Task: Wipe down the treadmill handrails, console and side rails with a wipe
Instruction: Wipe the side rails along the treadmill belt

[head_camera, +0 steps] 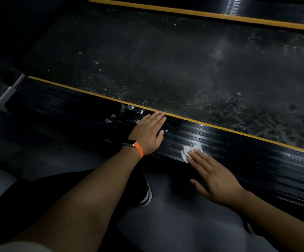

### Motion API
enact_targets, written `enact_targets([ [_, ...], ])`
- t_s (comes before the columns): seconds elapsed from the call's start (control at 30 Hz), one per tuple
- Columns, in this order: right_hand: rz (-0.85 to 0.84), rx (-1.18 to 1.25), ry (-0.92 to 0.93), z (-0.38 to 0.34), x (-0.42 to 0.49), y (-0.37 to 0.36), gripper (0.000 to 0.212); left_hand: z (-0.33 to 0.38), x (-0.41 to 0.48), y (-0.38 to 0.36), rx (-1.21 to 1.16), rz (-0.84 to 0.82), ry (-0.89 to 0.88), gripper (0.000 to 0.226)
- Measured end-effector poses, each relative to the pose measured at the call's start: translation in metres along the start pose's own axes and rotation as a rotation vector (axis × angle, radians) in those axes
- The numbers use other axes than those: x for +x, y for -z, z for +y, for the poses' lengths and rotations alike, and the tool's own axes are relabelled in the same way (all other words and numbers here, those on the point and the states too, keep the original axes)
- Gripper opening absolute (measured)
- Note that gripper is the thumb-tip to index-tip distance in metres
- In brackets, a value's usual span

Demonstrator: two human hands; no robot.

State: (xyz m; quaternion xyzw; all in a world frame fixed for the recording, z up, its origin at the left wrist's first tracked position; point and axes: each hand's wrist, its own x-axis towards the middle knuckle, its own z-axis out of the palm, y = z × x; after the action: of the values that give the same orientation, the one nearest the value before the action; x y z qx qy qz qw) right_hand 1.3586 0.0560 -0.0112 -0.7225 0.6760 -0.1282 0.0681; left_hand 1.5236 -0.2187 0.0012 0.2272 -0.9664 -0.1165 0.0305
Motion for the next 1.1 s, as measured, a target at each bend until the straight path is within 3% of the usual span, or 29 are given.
enact_targets([
  [0.17, 0.067, 0.114, -0.094, -0.008, 0.032, 0.006, 0.048, 0.000, 0.001, 0.000, 0.001, -0.004, 0.002, 0.056],
  [0.43, -0.022, -0.095, -0.128, -0.035, 0.029, -0.008, 0.082, 0.000, 0.000, -0.003, 0.005, 0.030, -0.004, 0.057],
  [0.67, -0.069, -0.225, -0.098, -0.033, 0.016, -0.013, 0.084, 0.001, -0.001, -0.003, -0.007, 0.022, 0.003, 0.056],
  [0.87, -0.048, -0.194, -0.116, -0.066, 0.068, -0.029, 0.083, 0.000, 0.000, -0.002, -0.029, 0.041, 0.004, 0.056],
  [1.1, -0.064, -0.204, -0.085, -0.039, 0.014, -0.018, 0.081, 0.001, -0.001, -0.002, -0.038, 0.034, 0.002, 0.057],
])
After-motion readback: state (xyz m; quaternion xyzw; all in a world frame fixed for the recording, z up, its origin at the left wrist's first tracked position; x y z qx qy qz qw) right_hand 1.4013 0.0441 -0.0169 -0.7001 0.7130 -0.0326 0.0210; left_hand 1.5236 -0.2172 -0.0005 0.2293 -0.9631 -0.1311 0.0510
